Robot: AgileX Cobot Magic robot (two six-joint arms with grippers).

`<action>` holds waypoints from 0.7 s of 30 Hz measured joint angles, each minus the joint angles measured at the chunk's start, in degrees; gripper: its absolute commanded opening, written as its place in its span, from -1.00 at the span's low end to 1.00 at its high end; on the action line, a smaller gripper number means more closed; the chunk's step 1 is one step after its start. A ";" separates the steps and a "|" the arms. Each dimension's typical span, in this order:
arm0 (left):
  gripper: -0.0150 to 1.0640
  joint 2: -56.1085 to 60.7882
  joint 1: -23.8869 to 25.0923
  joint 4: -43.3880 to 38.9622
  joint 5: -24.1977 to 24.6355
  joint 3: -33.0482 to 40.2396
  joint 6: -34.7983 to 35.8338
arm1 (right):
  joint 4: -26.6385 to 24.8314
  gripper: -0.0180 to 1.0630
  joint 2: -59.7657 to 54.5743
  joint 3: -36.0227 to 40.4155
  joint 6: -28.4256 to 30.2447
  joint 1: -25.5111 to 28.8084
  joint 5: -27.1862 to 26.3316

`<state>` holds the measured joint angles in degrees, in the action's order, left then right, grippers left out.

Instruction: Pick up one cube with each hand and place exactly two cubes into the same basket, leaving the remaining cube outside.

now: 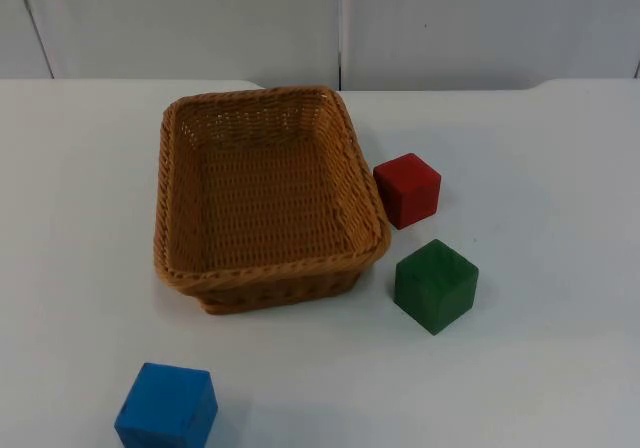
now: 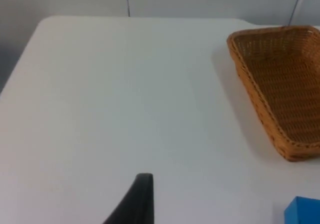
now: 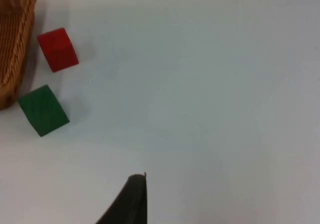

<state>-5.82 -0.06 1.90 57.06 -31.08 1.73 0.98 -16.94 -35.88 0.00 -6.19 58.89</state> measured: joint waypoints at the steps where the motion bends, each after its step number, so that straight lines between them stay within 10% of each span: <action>1: 0.97 -1.15 0.00 1.05 -0.71 0.00 0.00 | 0.00 0.98 -0.75 0.00 0.32 0.00 -0.13; 21: 0.97 -11.24 0.00 3.86 -4.30 0.00 0.00 | -1.93 0.98 -11.66 0.00 2.59 0.00 -4.98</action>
<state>-17.07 -0.06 5.76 52.76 -31.08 1.73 -0.95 -28.60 -35.88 2.59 -6.19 53.91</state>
